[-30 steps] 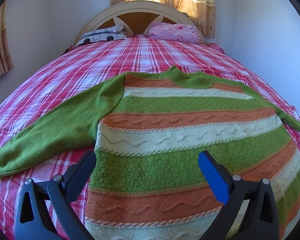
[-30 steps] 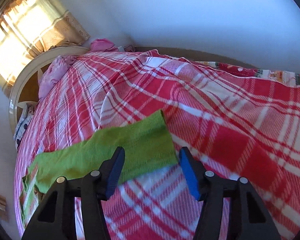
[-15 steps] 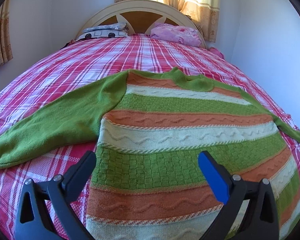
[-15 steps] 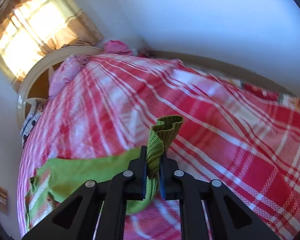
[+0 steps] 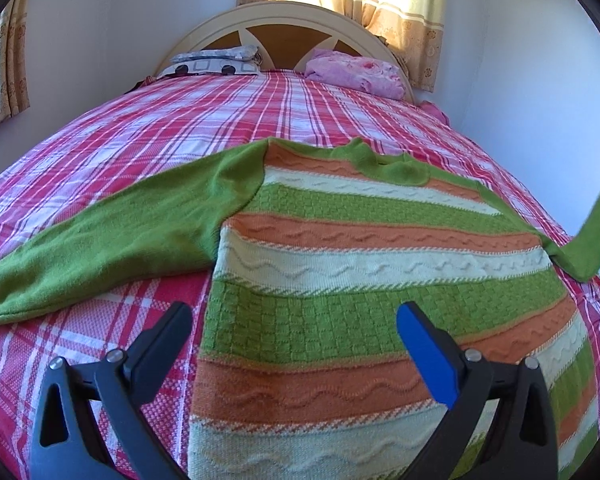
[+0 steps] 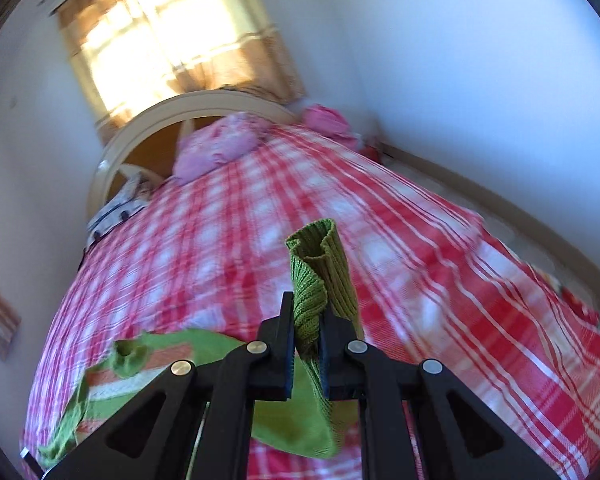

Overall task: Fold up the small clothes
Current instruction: 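Lift the sleeve with the right tool and carry it across the sweater body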

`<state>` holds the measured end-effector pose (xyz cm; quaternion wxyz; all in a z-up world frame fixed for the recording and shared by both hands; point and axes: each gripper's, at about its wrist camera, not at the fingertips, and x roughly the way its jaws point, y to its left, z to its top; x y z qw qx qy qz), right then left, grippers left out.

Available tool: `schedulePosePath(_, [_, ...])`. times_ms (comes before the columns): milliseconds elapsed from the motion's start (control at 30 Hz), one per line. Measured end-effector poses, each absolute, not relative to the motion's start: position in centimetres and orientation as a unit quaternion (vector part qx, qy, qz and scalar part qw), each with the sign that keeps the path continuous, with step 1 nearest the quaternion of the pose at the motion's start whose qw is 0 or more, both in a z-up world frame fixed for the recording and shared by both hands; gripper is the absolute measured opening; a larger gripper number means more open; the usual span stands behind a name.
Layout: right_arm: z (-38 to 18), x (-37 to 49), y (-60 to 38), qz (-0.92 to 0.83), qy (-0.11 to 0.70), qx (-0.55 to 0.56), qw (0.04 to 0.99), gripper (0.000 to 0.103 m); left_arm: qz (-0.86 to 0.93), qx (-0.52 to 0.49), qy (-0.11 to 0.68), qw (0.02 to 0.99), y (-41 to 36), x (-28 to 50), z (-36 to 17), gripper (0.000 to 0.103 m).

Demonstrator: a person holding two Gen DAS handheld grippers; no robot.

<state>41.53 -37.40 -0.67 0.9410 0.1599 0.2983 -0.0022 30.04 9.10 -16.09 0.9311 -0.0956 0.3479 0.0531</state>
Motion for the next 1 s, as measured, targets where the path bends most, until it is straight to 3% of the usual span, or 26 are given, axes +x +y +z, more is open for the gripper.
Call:
schedulePosePath(533, [7.6, 43.3, -19.6, 0.126, 0.251, 0.042, 0.959, 0.009, 0.031, -0.117, 0.341, 0.932, 9.3, 29.7, -16.8, 0.103])
schedulePosePath(1000, [6.3, 43.6, -3.8, 0.227, 0.262, -0.026, 0.938, 0.009, 0.018, -0.152, 0.327, 0.932, 10.1, 29.1, -17.0, 0.103])
